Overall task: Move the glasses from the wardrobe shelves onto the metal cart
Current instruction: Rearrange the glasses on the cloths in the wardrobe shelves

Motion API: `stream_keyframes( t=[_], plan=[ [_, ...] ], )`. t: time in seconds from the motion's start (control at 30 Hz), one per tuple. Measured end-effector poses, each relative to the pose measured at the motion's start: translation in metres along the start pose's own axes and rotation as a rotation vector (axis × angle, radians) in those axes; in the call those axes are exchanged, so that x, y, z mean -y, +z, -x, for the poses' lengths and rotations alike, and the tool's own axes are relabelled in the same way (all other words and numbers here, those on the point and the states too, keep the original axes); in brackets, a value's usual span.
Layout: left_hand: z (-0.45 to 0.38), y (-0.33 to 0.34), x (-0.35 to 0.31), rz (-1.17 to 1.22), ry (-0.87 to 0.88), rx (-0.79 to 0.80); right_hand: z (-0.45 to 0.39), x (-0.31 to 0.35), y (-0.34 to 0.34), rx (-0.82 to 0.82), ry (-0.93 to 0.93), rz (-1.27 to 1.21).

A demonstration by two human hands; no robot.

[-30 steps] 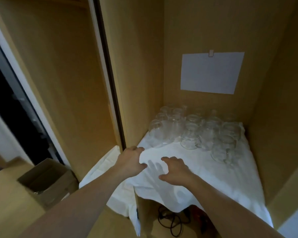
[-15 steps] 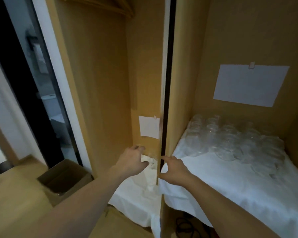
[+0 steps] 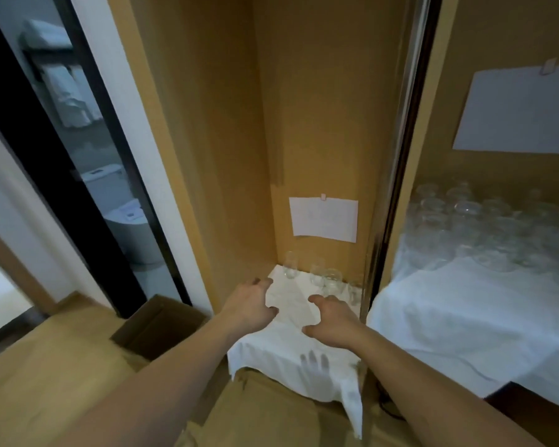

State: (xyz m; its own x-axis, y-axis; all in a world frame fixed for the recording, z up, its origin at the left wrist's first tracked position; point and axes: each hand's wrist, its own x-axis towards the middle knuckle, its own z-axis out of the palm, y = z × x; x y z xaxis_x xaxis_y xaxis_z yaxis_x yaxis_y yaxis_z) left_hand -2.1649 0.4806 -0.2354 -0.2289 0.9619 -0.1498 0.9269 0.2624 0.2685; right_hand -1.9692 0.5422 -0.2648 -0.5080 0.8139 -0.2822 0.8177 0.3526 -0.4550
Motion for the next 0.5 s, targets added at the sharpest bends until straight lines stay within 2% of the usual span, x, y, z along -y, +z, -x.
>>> stream_keyframes(
  t=[0.23, 0.5],
  plan=[
    [-0.025, 0.008, 0.026, 0.058, 0.020, 0.030, -0.038, 0.012, 0.006, 0.026, 0.045, -0.006],
    [-0.090, -0.003, 0.061, 0.098, -0.012, 0.023, -0.122, 0.026, 0.015, 0.036, 0.066, -0.015]
  ],
)
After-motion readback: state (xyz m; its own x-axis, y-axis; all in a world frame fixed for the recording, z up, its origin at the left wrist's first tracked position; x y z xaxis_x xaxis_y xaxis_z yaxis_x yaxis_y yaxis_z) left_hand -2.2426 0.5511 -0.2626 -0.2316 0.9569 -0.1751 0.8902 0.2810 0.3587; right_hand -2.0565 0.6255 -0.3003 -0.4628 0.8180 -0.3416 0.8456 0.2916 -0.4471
